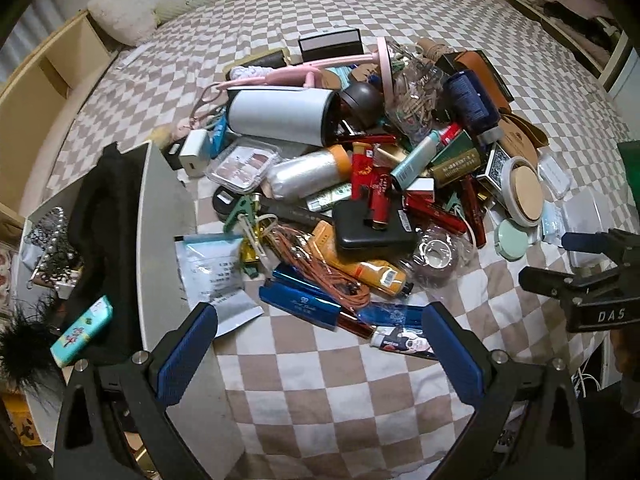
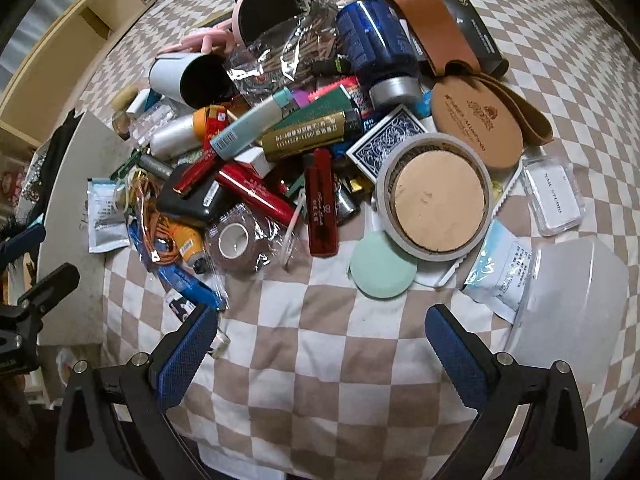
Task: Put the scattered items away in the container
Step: 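Move both grippers back over the pile of items, then grasp the mint-green compact with the right gripper while the left gripper grasps the printed lighter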
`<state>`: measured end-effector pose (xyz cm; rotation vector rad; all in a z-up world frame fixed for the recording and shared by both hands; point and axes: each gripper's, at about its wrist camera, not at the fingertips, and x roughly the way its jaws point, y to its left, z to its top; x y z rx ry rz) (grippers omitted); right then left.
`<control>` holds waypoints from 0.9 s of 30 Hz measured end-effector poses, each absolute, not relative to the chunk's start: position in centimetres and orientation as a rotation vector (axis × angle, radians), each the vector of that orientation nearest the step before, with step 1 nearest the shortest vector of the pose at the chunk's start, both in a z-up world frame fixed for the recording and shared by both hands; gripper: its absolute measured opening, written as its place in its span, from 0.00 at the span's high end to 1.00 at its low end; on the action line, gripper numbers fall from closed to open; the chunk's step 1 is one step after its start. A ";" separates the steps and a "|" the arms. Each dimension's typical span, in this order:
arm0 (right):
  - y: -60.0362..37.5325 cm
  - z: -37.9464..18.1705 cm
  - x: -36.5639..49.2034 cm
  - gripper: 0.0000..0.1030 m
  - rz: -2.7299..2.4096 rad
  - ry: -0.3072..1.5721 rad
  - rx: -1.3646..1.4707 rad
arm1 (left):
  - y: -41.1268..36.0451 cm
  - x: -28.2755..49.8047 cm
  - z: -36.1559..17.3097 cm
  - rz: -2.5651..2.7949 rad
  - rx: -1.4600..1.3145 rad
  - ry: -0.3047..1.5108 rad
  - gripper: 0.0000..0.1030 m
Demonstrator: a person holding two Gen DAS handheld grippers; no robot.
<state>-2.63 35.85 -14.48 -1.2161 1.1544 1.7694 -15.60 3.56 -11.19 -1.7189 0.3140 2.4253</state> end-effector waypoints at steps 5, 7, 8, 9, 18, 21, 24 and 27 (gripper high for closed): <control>36.2 -15.2 -2.3 0.00 1.758 1.164 -1.232 | 4.4 -16.0 -12.7 2.370 -1.770 0.330 0.00; 36.4 -15.5 -2.1 0.00 1.753 1.176 -1.231 | 5.0 -16.2 -13.5 2.352 -1.787 0.351 0.00; 36.5 -15.7 -2.0 0.00 1.752 1.182 -1.230 | 5.2 -16.3 -13.7 2.343 -1.793 0.360 0.00; 36.6 -15.8 -1.9 0.00 1.750 1.190 -1.229 | 5.4 -16.4 -14.1 2.331 -1.803 0.374 0.00; 37.3 -16.8 -1.6 0.13 1.729 1.199 -1.217 | 7.3 -17.0 -17.3 2.236 -1.885 0.464 0.00; 37.6 -17.2 -1.8 0.15 1.724 1.209 -1.215 | 7.6 -17.2 -18.1 2.214 -1.903 0.481 0.00; 37.8 -17.7 -2.2 0.16 1.716 1.213 -1.230 | 7.6 -17.5 -18.6 2.184 -1.932 0.462 0.00; 38.0 -18.4 -2.8 0.16 1.686 1.181 -1.262 | 7.2 -17.6 -19.3 2.157 -1.977 0.440 0.00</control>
